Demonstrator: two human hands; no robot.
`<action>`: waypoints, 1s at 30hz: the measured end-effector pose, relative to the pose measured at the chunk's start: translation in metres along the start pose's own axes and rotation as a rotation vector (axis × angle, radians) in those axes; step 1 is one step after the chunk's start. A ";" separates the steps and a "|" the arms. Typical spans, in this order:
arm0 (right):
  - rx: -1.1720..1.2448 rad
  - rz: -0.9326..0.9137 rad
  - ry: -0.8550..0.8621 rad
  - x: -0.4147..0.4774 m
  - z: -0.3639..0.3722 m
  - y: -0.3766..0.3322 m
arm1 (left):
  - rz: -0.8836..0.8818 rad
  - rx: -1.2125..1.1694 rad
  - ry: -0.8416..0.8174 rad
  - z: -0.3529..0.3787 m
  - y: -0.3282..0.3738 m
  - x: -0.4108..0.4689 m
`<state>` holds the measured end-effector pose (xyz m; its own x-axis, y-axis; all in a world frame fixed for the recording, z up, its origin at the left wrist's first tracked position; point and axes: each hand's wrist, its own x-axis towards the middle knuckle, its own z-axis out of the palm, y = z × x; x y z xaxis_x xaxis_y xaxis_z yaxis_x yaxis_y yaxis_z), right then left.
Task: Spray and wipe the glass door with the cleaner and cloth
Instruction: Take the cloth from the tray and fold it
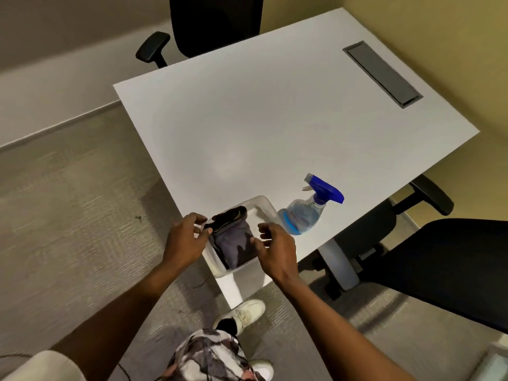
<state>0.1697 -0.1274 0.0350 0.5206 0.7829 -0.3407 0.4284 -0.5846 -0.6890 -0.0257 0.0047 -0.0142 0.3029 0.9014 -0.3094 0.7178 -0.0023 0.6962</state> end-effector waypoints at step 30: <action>-0.412 -0.426 -0.130 0.051 0.010 -0.020 | 0.004 0.097 -0.033 -0.003 0.002 0.006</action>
<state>0.1809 -0.0738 0.0249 0.1570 0.9707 -0.1821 0.8435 -0.2277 -0.4865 -0.0239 0.0112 -0.0127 0.3252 0.8865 -0.3292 0.7735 -0.0491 0.6320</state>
